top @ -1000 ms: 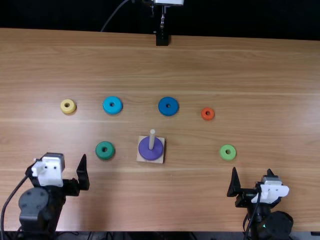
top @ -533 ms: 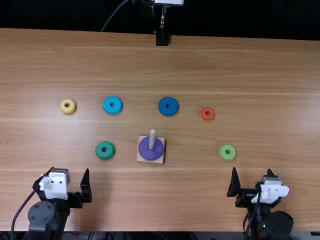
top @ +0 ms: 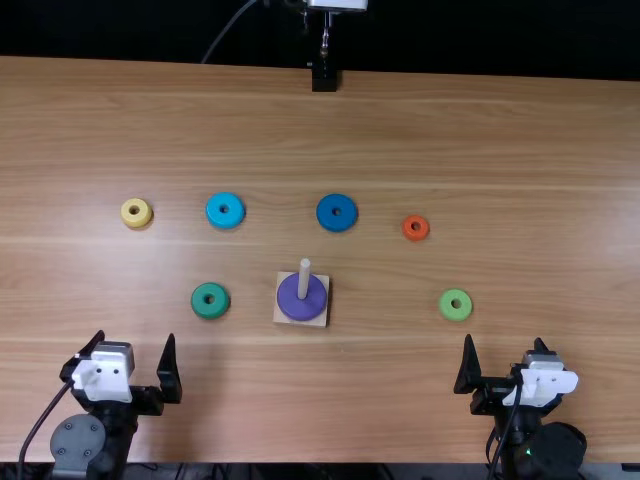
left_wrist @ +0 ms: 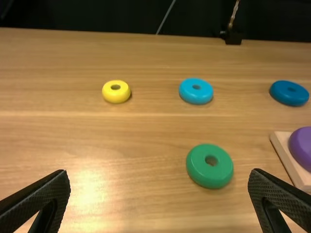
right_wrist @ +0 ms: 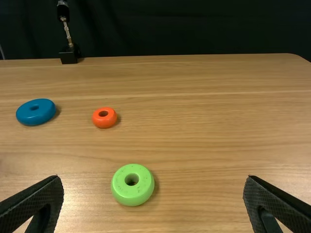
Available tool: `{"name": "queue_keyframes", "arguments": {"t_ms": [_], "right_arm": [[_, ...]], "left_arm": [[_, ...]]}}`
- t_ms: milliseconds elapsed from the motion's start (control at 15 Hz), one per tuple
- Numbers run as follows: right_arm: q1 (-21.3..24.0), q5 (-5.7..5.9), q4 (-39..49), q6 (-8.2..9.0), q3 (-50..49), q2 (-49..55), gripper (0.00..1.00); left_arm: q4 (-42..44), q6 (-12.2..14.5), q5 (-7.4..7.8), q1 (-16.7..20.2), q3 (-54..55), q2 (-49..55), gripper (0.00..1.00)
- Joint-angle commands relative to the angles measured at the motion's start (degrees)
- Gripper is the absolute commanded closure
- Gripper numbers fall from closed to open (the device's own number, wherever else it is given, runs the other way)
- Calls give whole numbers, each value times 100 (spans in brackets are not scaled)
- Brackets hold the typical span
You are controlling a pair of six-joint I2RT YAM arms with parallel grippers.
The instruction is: Build the Hanoi tower: stack the rings onto the peg from bottom to top in this color order: purple, dark blue, light blue, dark green, light green, yellow, orange.
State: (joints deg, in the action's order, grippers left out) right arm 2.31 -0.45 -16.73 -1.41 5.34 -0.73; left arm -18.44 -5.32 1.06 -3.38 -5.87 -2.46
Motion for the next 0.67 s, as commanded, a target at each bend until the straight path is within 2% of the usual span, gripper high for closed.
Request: {"name": "queue_keyframes", "arguments": {"t_ms": [0,133,200,267,600], "right_arm": [[77,3,-210,14,-447,73,0],[77,3,-210,14,-447,73,0],[77,3,-210,14,-447,73,0],[77,3,-210,14,-447,73,0],[77,3,-210,14,-447,73,0]], "left_arm": [[-276,47,21,21,587,132,0],[-656,58,73,-23,587,202,0],[-719,58,73,-31,587,246,0],[-740,58,10,-40,587,246,0],[-740,47,21,-31,587,246,0]]}}
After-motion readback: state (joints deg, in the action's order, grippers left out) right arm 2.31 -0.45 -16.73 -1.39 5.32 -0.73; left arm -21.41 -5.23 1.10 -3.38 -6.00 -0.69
